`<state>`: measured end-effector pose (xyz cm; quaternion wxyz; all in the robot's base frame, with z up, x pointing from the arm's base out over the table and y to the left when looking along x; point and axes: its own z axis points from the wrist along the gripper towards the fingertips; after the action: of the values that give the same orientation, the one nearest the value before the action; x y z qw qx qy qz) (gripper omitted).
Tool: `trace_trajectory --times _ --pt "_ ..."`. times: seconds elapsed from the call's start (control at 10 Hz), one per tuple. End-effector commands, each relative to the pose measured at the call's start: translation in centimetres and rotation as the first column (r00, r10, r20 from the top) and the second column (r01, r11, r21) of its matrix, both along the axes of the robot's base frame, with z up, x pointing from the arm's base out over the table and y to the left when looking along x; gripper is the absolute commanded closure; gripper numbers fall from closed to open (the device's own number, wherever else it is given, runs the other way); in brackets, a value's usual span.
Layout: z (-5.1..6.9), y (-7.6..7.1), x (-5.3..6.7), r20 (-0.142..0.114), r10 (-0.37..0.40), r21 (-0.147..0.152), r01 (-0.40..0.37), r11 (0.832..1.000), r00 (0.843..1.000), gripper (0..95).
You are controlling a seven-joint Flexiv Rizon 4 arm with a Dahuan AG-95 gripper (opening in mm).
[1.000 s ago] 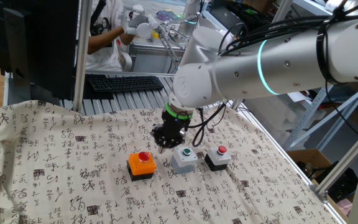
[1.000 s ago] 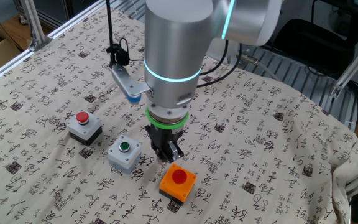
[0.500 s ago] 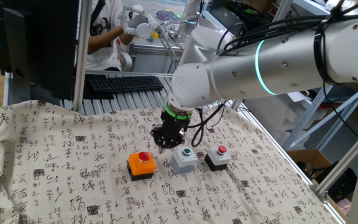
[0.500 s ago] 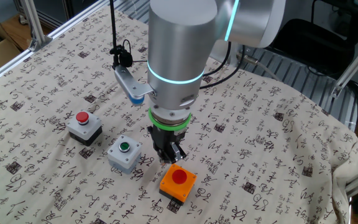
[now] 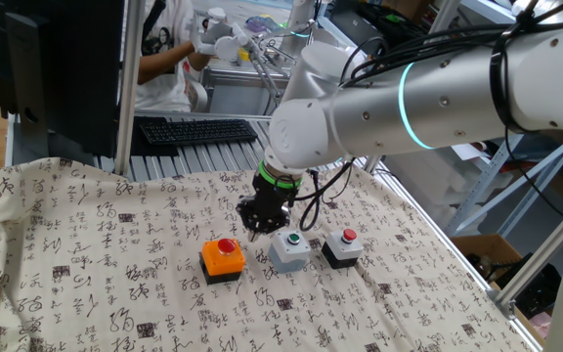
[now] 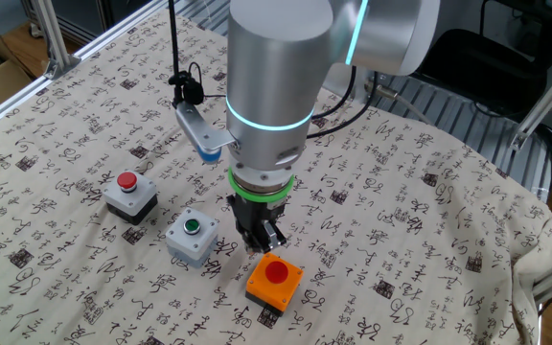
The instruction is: Press three buttons from left to right in sequence
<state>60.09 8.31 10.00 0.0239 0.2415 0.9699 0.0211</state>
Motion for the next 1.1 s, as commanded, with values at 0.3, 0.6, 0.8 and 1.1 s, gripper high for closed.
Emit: trace_trajectory --times 0.3,0.6,0.8,1.1 --pt "-0.02 0.06 0.0 0.001 0.03 -0.004 -0.03 1.0 1.0 95.0" --pt "-0.02 0.06 0.0 0.003 0.07 0.005 -0.07 0.998 0.998 95.0" --pt "-0.02 0.06 0.0 0.006 0.092 0.018 -0.093 0.996 0.996 95.0" --pt "-0.02 0.06 0.0 0.015 0.107 0.025 -0.108 0.994 0.994 95.0"
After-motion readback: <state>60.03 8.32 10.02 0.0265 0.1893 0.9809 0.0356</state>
